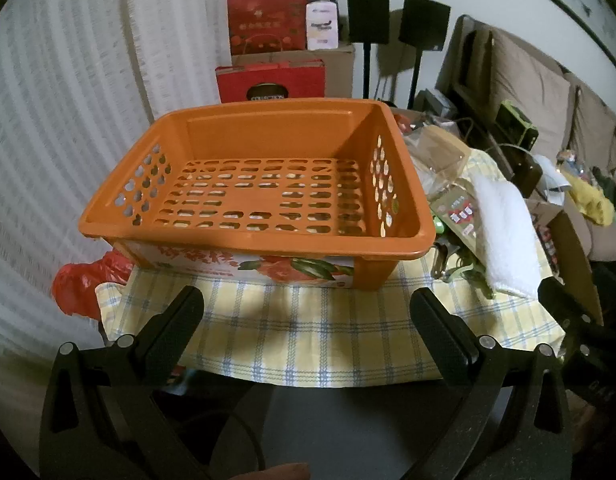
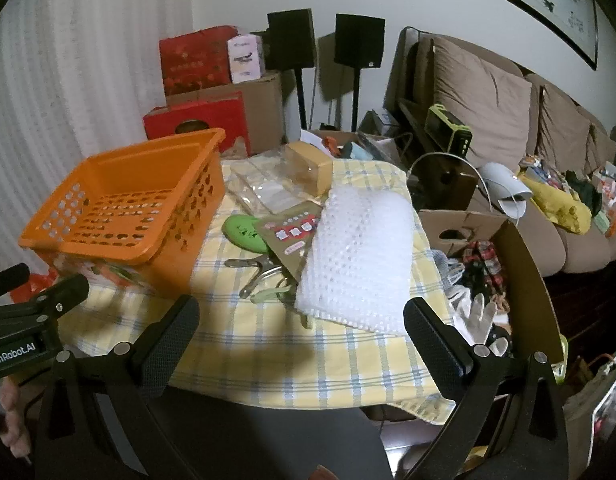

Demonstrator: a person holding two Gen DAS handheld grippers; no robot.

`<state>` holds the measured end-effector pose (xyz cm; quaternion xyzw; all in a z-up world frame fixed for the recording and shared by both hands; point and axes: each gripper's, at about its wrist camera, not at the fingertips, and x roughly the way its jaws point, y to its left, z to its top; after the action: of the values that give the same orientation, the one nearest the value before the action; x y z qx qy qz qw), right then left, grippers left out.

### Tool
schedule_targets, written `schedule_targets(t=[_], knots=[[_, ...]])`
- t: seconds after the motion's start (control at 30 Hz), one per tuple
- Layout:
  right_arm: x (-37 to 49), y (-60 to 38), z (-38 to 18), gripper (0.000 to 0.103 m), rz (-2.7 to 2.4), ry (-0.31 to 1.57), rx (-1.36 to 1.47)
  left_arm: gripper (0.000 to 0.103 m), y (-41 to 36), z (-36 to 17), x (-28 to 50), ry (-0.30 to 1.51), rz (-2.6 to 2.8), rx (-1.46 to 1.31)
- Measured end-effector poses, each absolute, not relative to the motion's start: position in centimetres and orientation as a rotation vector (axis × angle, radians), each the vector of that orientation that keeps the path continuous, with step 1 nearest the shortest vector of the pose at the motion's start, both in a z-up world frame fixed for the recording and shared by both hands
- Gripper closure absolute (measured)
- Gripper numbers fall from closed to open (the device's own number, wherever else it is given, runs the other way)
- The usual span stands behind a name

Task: Organize objects
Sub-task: 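Move the left tool toward the white foam mesh sleeve on the table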

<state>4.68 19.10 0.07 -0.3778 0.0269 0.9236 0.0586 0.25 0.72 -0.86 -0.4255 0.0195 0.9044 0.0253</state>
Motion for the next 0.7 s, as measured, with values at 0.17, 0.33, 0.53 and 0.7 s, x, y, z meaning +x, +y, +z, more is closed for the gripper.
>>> schedule_targets(t=[0.17, 0.33, 0.53, 0.7], knots=[[4.3, 20.2, -0.3, 0.0, 2.775, 0.084, -1.143, 0.0, 0.8, -0.9, -0.2, 0.092, 2.734, -1.28], [3.6, 21.8, -0.8, 0.0, 2.75, 0.092, -1.154, 0.0, 0.7, -0.7, -0.3, 0.091, 2.723, -1.249], [2.4, 24.6, -2.0, 0.0, 2.714, 0.112, -1.174, 0.0, 1.1, -0.6, -0.4, 0.105, 2.703, -1.191], [1.1, 27.3, -3.0, 0.001, 2.693, 0.175, -1.189, 0.0, 1.6, -0.7, -0.4, 0.092, 2.654, -1.174]])
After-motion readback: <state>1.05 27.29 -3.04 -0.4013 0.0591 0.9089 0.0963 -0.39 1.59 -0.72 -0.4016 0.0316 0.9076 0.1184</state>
